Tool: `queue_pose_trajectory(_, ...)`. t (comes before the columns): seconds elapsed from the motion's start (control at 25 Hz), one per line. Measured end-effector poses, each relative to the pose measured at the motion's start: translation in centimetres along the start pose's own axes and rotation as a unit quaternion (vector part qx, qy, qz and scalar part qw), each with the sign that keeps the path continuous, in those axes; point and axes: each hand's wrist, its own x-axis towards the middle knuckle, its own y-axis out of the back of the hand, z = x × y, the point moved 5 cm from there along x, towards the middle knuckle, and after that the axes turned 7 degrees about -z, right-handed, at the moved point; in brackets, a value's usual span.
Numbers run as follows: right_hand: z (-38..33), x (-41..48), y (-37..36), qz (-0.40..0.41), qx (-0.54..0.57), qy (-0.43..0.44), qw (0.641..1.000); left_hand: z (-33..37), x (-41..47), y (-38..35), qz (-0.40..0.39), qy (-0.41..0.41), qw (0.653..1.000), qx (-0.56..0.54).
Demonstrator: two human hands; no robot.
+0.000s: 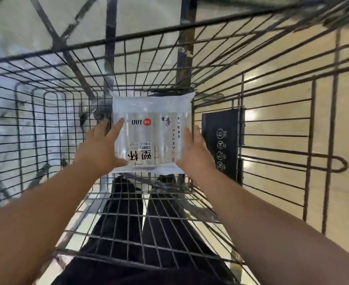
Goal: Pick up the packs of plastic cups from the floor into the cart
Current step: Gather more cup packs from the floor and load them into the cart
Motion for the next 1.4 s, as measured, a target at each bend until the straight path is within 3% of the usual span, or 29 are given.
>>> queue_pose_trajectory(0.12, -0.9, -3.3, 2.2, 0.012, -0.090, 0.028, 0.995, -0.1, -4.1, 2.4, 0.013, 0.013, 0.998, 0.060)
queue_pose_trajectory(0.28, -2.6, -8.2, 5.2, 0.008, -0.098, 0.031, 0.995, -0.6, -11.1, 4.9, 0.055, 0.047, 0.994, 0.086)
queue_pose_trajectory(0.52, -9.0, -16.2, 9.0, 0.076, -0.159, 0.122, 0.977, -4.5, -23.4, 6.5, 0.173, 0.099, 0.980, -0.010)
queue_pose_trajectory(0.72, -17.9, -22.9, 8.8, 0.075, -0.214, 0.221, 0.949, -11.7, -33.6, 4.7, 0.291, 0.136, 0.937, -0.136)
queue_pose_trajectory(0.88, -26.4, -27.7, 4.0, 0.051, -0.278, 0.290, 0.914, -18.0, -41.4, 0.5, 0.337, 0.184, 0.904, -0.191)
queue_pose_trajectory(1.12, -39.5, -36.7, -10.4, 0.059, -0.324, 0.401, 0.855, -29.4, -55.4, -11.6, 0.363, 0.281, 0.854, -0.244)
queue_pose_trajectory(1.4, -47.4, -43.0, -25.5, 0.000, -0.403, 0.452, 0.796, -37.3, -64.8, -23.9, 0.372, 0.369, 0.798, -0.298)
